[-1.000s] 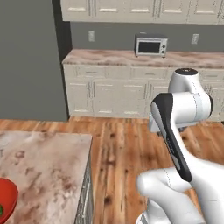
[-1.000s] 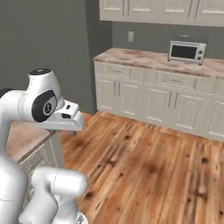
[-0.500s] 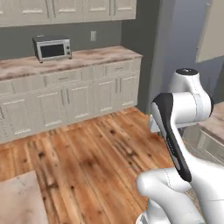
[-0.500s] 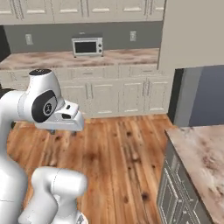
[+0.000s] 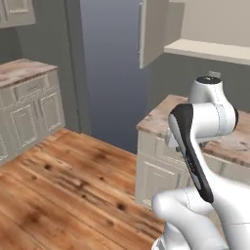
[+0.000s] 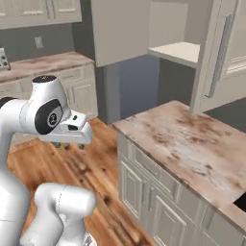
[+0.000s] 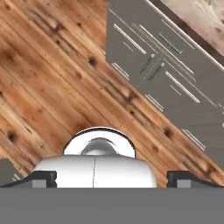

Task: Pick the avocados from the cabinet and place them in one bowl. Pick the tomato from the sink and place it in the other bowl.

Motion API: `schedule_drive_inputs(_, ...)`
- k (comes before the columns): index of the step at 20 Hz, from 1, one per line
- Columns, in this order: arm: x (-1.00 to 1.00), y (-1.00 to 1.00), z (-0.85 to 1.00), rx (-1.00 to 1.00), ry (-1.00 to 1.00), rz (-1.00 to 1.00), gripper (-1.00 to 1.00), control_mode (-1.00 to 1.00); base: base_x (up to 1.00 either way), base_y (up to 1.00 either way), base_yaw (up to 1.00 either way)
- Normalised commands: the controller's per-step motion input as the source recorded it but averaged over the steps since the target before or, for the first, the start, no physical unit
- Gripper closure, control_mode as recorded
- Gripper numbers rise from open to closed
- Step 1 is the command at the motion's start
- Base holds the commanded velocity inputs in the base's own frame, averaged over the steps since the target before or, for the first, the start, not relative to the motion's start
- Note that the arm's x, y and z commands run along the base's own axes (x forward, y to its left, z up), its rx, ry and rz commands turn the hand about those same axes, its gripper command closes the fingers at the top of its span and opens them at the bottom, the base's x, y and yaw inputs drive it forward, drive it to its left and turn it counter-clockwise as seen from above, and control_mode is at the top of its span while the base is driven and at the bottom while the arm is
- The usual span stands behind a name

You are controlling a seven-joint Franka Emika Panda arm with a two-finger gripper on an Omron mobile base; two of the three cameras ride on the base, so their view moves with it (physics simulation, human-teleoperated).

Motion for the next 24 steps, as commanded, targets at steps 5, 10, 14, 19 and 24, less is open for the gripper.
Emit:
schedule_drive_inputs(5,0.0,0.0,0.0,0.0,0.0,0.0,-1.0,1.0,0.25,0.0,-0.83)
schedule_drive_inputs(10,0.0,0.0,0.0,0.0,0.0,0.0,-1.0,1.0,0.16,0.0,-0.81)
schedule_drive_inputs(14,0.0,0.0,0.0,0.0,0.0,0.0,-1.0,1.0,-0.01,0.56,-0.18)
schedule_drive_inputs(19,0.0,0.0,0.0,0.0,0.0,0.0,-1.0,1.0,0.24,0.65,-0.04)
schedule_drive_inputs(24,0.0,0.0,0.0,0.0,0.0,0.0,-1.0,1.0,0.39,0.29,-0.08)
